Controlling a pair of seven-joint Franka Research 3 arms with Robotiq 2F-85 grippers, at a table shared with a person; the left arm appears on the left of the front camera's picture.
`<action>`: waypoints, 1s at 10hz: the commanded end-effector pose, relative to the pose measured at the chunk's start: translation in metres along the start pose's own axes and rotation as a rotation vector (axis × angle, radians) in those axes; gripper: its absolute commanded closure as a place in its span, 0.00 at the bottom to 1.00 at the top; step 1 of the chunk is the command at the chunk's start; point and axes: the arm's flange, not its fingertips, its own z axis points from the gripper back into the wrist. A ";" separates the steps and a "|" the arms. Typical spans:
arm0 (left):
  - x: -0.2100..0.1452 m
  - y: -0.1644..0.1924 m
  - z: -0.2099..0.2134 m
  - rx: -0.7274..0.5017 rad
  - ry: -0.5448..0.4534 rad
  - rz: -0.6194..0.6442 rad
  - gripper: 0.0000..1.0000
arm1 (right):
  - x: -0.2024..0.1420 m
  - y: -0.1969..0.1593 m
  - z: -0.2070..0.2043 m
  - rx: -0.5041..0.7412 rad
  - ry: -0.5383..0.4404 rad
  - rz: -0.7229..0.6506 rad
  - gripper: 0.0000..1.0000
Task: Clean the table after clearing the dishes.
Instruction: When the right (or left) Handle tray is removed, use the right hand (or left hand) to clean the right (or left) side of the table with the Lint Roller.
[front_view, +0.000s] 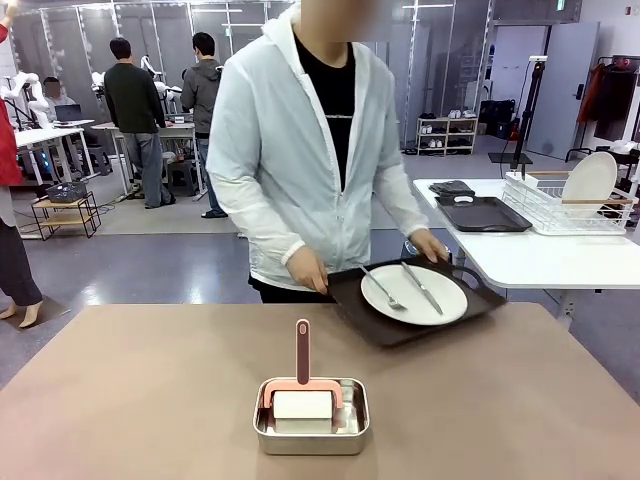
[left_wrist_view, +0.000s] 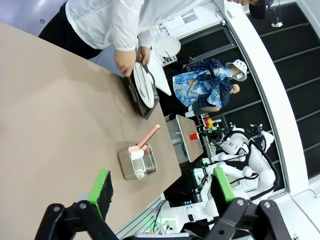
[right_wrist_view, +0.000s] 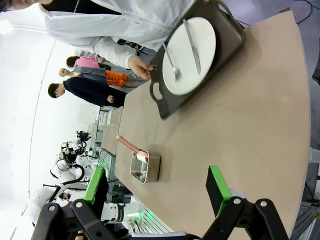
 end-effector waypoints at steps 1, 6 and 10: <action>0.000 -0.001 0.002 -0.009 -0.004 0.009 0.00 | -0.002 0.003 0.001 0.002 0.001 0.003 0.00; 0.000 -0.001 0.002 -0.009 -0.004 0.009 0.00 | -0.002 0.003 0.001 0.002 0.001 0.003 0.00; 0.000 -0.001 0.002 -0.009 -0.004 0.009 0.00 | -0.002 0.003 0.001 0.002 0.001 0.003 0.00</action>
